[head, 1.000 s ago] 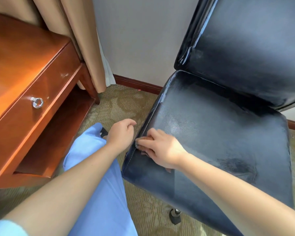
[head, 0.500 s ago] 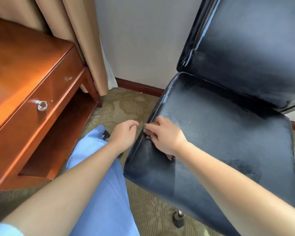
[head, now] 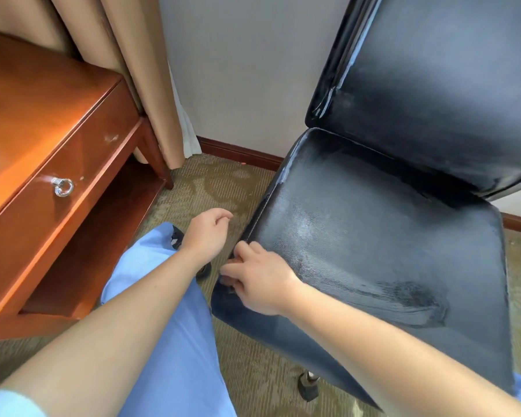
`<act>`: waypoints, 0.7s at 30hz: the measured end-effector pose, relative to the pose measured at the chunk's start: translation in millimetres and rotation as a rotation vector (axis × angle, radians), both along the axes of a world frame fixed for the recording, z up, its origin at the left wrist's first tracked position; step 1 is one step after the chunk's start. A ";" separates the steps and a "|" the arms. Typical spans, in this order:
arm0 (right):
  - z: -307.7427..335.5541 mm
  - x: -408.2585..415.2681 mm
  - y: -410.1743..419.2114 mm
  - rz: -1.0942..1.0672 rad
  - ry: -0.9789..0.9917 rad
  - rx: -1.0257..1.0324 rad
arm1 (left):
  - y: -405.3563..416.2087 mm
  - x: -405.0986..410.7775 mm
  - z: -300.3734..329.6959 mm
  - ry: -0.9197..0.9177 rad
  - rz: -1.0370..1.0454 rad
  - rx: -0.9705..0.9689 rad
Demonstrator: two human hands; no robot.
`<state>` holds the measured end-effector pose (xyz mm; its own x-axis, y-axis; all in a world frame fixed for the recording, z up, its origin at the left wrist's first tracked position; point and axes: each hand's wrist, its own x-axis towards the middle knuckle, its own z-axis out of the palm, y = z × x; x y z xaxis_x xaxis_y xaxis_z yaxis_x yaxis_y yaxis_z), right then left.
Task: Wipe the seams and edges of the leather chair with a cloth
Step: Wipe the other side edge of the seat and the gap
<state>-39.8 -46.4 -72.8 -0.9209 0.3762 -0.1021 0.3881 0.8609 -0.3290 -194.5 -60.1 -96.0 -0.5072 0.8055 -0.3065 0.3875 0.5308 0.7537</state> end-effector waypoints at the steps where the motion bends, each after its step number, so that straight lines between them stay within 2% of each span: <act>1: -2.2 5.3 -8.5 0.056 -0.004 -0.023 | 0.1 -0.8 0.1 -0.009 0.010 -0.003; 3: -6.8 9.5 -4.0 0.067 -0.004 -0.015 | -0.1 -1.4 -0.4 -0.014 0.005 -0.013; 4: -9.2 7.7 5.5 0.005 0.016 0.018 | 0.2 -1.5 -0.3 -0.010 -0.002 -0.014; 8: -3.9 -2.2 57.1 -0.397 0.045 0.023 | 0.9 1.6 3.4 0.013 -0.025 0.001; 10: -2.6 -2.9 69.4 -0.407 0.016 0.025 | 1.5 5.9 5.8 0.027 -0.044 -0.006; 15: -6.0 8.1 59.1 -0.181 0.025 0.014 | 10.8 17.7 15.8 0.022 -0.092 0.019; 19: -4.6 9.1 87.1 -0.497 0.069 0.000 | 18.2 23.4 16.8 0.052 -0.116 0.041; 21: -3.2 6.3 95.6 -0.562 0.028 -0.029 | 19.9 24.6 16.7 0.082 -0.121 0.031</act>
